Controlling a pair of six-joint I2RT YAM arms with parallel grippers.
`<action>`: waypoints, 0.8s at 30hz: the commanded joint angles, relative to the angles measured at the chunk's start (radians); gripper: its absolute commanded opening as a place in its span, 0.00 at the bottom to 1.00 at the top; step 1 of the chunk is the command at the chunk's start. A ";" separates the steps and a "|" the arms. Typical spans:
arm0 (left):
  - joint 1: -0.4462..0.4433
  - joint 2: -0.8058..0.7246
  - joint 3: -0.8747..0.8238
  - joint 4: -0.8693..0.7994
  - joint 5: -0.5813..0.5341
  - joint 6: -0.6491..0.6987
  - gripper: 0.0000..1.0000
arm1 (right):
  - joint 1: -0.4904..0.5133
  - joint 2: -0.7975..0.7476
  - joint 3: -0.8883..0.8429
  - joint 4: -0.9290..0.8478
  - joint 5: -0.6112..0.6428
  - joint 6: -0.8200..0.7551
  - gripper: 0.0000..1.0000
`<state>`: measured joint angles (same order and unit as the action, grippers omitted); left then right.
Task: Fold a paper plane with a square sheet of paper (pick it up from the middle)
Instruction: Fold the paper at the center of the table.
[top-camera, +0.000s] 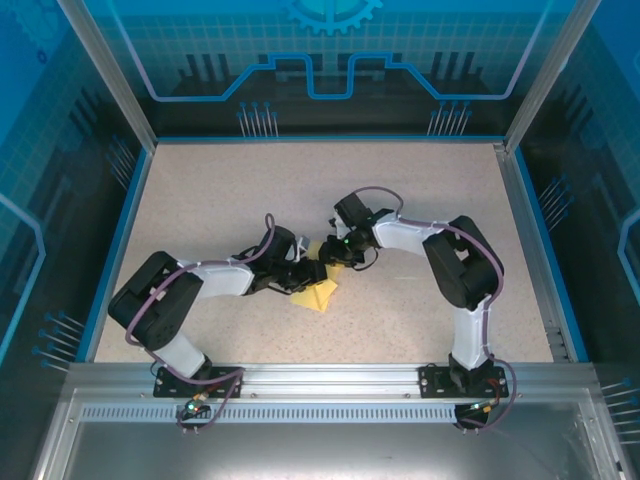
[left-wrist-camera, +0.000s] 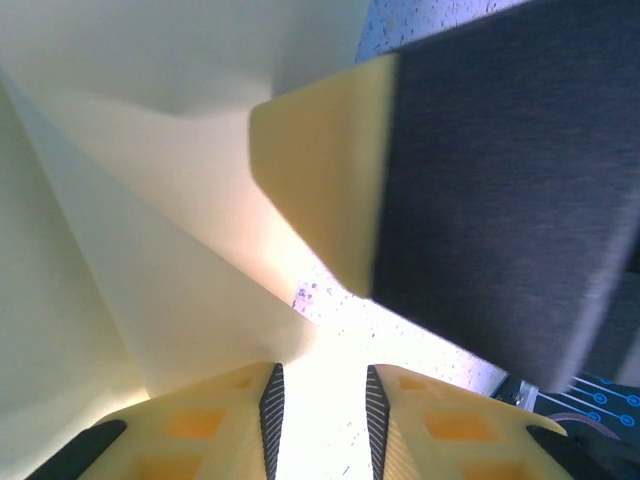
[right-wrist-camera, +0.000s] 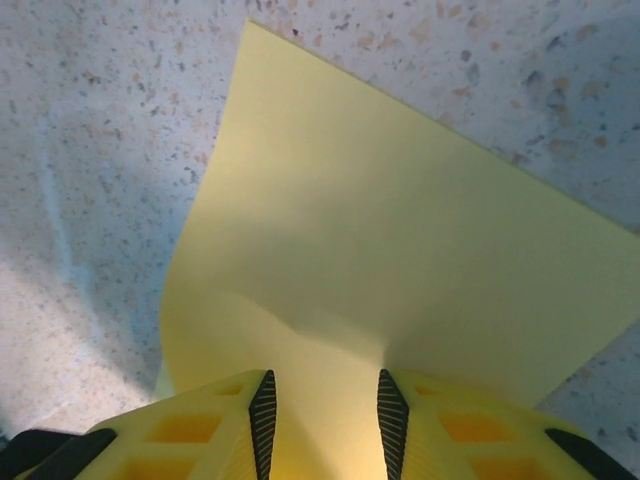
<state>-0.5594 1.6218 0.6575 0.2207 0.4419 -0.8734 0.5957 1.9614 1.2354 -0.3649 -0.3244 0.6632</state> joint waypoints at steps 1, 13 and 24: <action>-0.004 0.004 -0.001 -0.006 -0.017 0.014 0.30 | -0.025 -0.086 -0.014 0.004 -0.055 0.003 0.37; -0.005 -0.010 -0.001 -0.041 -0.061 0.012 0.25 | -0.047 -0.253 -0.252 0.017 -0.147 -0.080 0.36; -0.004 -0.011 -0.001 -0.053 -0.071 0.011 0.22 | -0.010 -0.201 -0.256 0.046 -0.163 -0.082 0.34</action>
<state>-0.5594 1.6215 0.6575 0.1883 0.3851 -0.8734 0.5716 1.7329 0.9760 -0.3351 -0.4561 0.5941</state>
